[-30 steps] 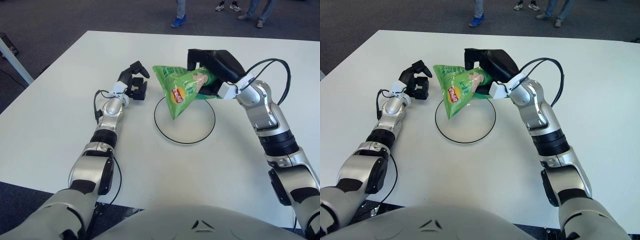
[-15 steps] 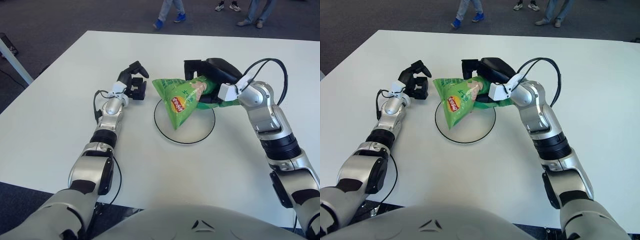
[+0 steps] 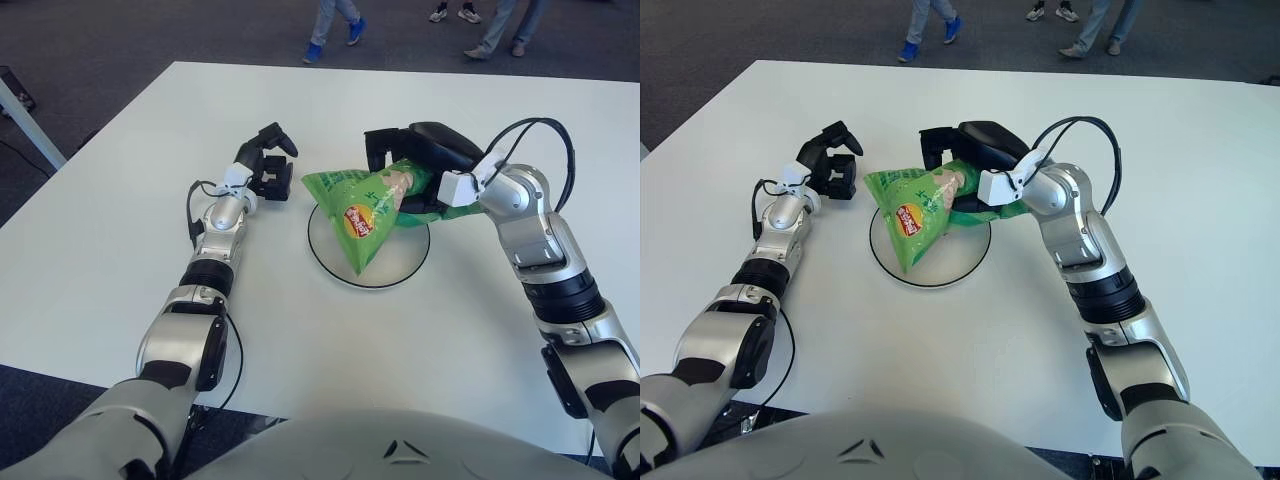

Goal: Put the snack into the plate.

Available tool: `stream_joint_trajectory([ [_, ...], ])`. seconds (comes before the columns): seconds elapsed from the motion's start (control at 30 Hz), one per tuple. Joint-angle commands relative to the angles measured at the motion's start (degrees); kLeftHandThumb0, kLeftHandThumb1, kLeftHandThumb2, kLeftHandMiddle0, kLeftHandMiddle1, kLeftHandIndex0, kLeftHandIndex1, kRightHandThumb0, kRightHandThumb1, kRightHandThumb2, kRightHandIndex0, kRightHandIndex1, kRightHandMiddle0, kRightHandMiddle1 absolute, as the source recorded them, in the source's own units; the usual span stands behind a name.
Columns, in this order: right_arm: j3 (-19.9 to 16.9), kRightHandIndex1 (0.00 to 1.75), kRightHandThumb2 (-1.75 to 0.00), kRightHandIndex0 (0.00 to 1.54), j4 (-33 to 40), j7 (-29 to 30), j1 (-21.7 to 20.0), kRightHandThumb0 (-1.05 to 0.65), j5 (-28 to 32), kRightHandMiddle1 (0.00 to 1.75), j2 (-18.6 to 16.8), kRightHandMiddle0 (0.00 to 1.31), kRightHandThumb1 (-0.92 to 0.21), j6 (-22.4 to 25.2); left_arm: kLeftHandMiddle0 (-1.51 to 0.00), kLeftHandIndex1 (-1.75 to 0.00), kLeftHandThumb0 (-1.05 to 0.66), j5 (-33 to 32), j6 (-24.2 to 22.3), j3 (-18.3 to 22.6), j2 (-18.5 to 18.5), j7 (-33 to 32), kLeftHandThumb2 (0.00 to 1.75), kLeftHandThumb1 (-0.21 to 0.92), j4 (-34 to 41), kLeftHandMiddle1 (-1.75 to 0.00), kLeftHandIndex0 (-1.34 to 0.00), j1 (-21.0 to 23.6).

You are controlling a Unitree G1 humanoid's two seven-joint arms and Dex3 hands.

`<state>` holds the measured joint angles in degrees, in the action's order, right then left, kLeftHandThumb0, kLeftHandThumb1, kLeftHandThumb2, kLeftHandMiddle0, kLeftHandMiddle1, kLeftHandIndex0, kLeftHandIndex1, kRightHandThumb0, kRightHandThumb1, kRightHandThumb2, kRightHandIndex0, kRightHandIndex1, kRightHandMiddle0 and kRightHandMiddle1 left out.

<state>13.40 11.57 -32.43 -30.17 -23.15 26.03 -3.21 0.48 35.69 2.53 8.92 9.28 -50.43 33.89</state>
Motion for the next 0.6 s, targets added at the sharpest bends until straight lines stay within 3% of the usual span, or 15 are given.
stream_joint_trajectory([
  [0.0, 0.5, 1.75, -1.6, 0.85, -0.1, -2.4, 0.3, -0.02, 1.6, 1.42, 1.5, 0.82, 0.03, 0.0, -1.27, -1.75, -0.46, 0.0, -0.9, -0.3, -1.4, 0.1, 1.23, 0.38, -2.0, -1.75, -0.56, -5.0],
  [0.07, 0.8, 1.75, -1.57, 0.84, -0.3, -3.7, 0.0, -0.02, 1.9, 1.44, 2.0, 0.78, -0.01, 0.0, -1.27, -1.75, -0.46, 0.0, -1.0, -0.3, -1.5, 0.0, 1.23, 0.38, -1.8, -1.75, -0.56, -5.0],
  [0.13, 1.1, 1.75, -1.5, 0.69, -0.6, -4.7, -0.1, -0.01, 2.1, 1.62, 2.5, 0.66, -0.12, 0.0, -1.27, -1.75, -0.46, 0.0, -1.1, -0.3, -1.5, -0.1, 1.24, 0.38, -1.5, -1.75, -0.56, -5.1],
  [0.2, 1.2, 1.75, -1.45, 0.62, -0.7, -5.5, -0.2, -0.01, 2.3, 1.68, 2.8, 0.6, -0.18, 0.0, -1.27, -1.75, -0.46, 0.1, -1.1, -0.4, -1.6, -0.1, 1.24, 0.38, -1.4, -1.75, -0.56, -5.2],
  [0.37, 1.4, 1.75, -1.22, 0.47, -0.5, -8.0, -0.3, -0.01, 3.0, 1.69, 4.2, 0.44, -0.39, 0.2, -1.28, -1.75, -0.46, 0.3, -1.2, -0.5, -1.7, -0.2, 1.24, 0.37, -1.0, -1.75, -0.57, -5.3],
  [0.43, 1.5, 1.62, -1.05, 0.27, 0.0, -9.4, -0.4, -0.32, 3.1, 1.6, 5.2, 0.22, -0.35, -0.1, -1.28, -1.75, -0.46, 0.3, -1.2, -0.5, -1.7, -0.2, 1.25, 0.37, -0.9, -1.75, -0.57, -5.4],
  [0.57, 1.7, 1.34, -0.97, 0.12, 0.1, -11.3, -0.7, -0.52, 3.4, 1.45, 6.5, 0.06, -0.35, -0.8, -1.28, -1.75, -0.46, 0.7, -0.9, -0.7, -1.8, -0.7, 1.26, 0.37, -1.0, -1.75, -0.58, -5.4],
])
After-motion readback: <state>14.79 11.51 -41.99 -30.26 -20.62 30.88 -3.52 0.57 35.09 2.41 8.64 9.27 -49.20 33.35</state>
